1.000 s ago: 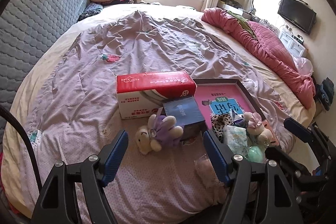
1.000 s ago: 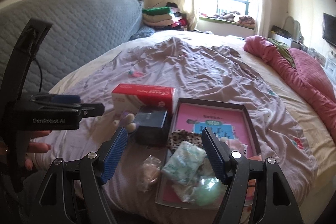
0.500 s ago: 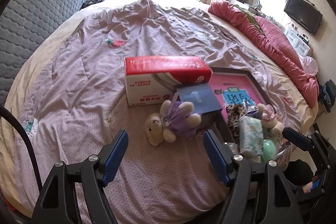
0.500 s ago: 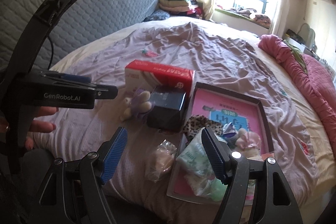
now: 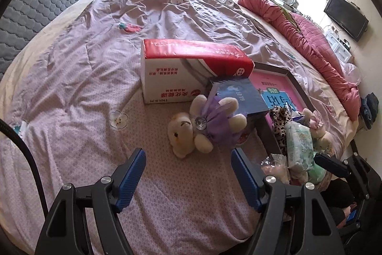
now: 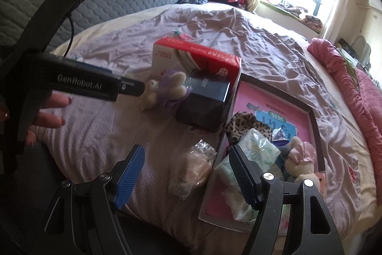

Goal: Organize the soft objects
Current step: 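Grasp the purple-dressed bear with the left tool while the right tool grasps the clear plastic bag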

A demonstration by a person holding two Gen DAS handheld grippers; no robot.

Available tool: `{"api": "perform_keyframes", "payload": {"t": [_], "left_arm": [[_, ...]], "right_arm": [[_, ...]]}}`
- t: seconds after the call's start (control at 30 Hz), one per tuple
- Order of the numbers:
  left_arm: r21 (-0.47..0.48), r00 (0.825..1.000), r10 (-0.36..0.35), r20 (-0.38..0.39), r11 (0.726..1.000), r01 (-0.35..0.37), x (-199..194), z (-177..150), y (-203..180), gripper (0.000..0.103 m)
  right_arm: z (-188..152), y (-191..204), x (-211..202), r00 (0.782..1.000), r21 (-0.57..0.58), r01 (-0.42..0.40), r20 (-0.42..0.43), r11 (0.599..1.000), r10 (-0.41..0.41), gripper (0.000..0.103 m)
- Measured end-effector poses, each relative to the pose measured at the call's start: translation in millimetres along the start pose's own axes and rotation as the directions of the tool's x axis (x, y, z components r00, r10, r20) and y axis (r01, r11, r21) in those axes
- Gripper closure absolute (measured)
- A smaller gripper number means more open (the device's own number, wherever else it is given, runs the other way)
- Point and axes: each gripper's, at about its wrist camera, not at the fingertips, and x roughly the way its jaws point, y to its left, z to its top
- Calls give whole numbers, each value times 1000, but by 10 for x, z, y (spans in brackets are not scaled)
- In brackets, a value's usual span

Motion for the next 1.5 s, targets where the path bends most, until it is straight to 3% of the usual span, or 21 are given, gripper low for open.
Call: {"api": "perform_keyframes", "payload": {"t": [0.17, 0.3, 0.5, 0.67, 0.83, 1.03, 1.17, 1.2, 1.33, 1.5], "left_arm": [[37, 999, -39, 2, 999, 39, 93, 10, -14, 27], [72, 1000, -16, 9, 997, 15, 199, 69, -42, 25], [109, 999, 1, -35, 994, 3, 402, 73, -15, 25], [138, 998, -5, -62, 990, 13, 527, 65, -26, 25], [169, 997, 15, -74, 986, -3, 652, 78, -47, 25], [174, 996, 24, -81, 985, -10, 787, 174, 31, 25], [197, 997, 46, -69, 980, -32, 852, 181, 15, 25], [196, 997, 39, -69, 980, -25, 869, 181, 14, 28], [180, 998, -14, -66, 983, 26, 868, 183, 25, 56], [133, 995, -81, -57, 987, 88, 806, 191, 116, 63]], "right_arm": [[-26, 31, 78, 1000, -24, -15, -6, 1000, 15, 28], [-38, 45, 177, 999, -55, -35, -28, 998, 34, 28], [-46, 147, 333, 998, -173, -2, -55, 985, -8, 28], [-98, 363, 527, 992, -364, 55, -83, 930, -92, 28], [-130, 453, 703, 984, -456, 89, -96, 885, -148, 28], [-116, 367, 897, 974, -488, 126, -105, 864, -201, 47], [-64, 290, 1006, 974, -470, 125, -110, 873, -199, 49], [-51, 275, 1028, 974, -462, 128, -108, 877, -200, 50], [11, 199, 1051, 981, -402, 112, -102, 909, -166, 53], [99, 27, 1019, 994, -259, 28, -99, 965, -56, 54]]}}
